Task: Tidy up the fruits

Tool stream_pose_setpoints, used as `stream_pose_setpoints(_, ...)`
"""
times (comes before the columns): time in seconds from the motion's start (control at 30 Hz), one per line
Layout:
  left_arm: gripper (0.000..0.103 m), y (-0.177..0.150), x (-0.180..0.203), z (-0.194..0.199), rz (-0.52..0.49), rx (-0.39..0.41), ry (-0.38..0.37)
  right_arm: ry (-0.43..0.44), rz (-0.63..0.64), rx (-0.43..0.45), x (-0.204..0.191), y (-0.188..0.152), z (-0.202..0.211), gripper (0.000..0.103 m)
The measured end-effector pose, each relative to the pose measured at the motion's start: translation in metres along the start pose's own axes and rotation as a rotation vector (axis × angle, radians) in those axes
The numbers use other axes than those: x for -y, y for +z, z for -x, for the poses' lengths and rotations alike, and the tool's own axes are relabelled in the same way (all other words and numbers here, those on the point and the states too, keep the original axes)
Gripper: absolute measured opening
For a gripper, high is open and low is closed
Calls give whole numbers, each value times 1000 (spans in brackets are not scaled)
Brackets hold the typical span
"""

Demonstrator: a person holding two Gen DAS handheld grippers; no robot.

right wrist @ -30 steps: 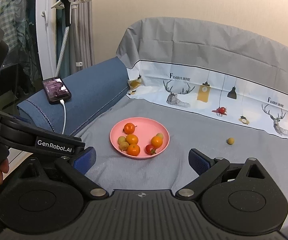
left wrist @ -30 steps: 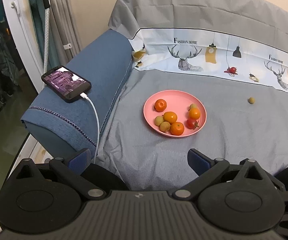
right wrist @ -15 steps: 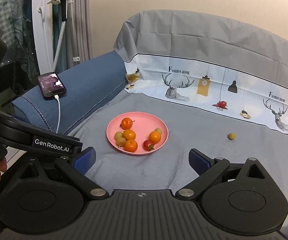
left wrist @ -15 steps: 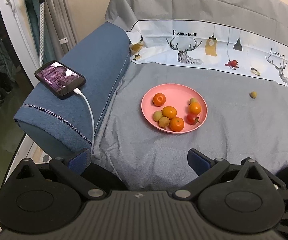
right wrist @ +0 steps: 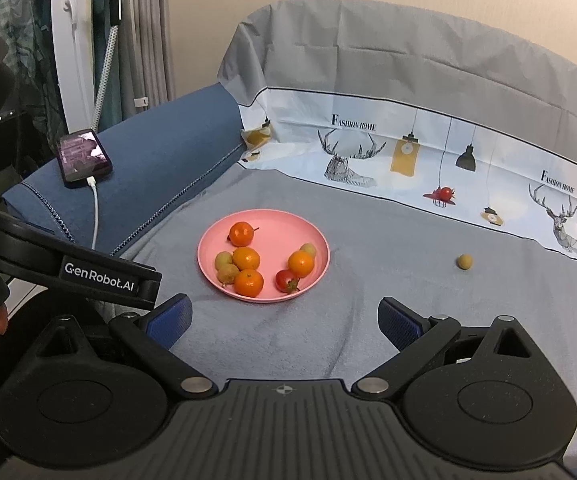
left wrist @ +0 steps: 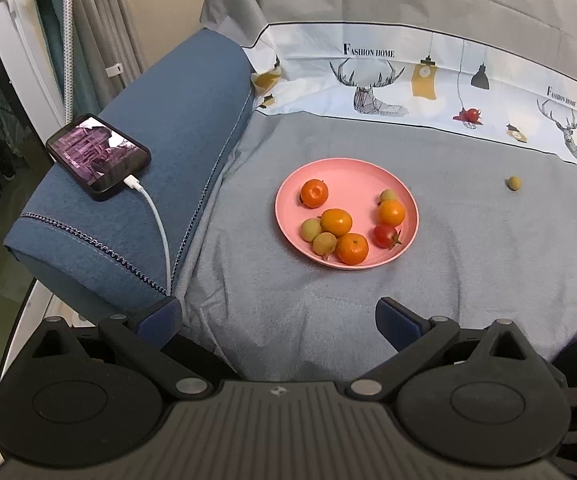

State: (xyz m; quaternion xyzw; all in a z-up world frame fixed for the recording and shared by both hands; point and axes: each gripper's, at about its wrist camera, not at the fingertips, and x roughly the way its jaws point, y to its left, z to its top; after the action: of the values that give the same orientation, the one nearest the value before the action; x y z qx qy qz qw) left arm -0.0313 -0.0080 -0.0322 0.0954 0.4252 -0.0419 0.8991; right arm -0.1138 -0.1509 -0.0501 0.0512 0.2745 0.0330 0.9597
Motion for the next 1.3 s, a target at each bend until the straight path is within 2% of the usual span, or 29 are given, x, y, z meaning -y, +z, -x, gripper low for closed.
stream_pose_setpoints(0.43, 103, 28, 14, -24, -19, -21, 4, -2, -34, -25, 16, 9, -32, 99)
stream_pose_setpoints(0.67, 103, 56, 37, -43, -43, -31, -9, -34, -94, -14, 44, 14, -54, 99)
stream_pose_setpoints(0.8, 103, 76, 59, -59, -72, -38, -28, -104, -156, -4, 78, 15, -74, 99)
stream_pose_setpoints(1.0, 103, 119, 99, -94, -114, -49, -57, -257, -256, 2, 153, 10, -126, 99)
stream_pose_setpoints(1.13, 103, 156, 121, -128, -105, -79, -88, -358, -330, -16, 207, -2, -183, 99)
stream_pose_setpoints(1.3, 103, 193, 144, -171, -82, -109, -82, -394, -390, -52, 259, -8, -257, 99)
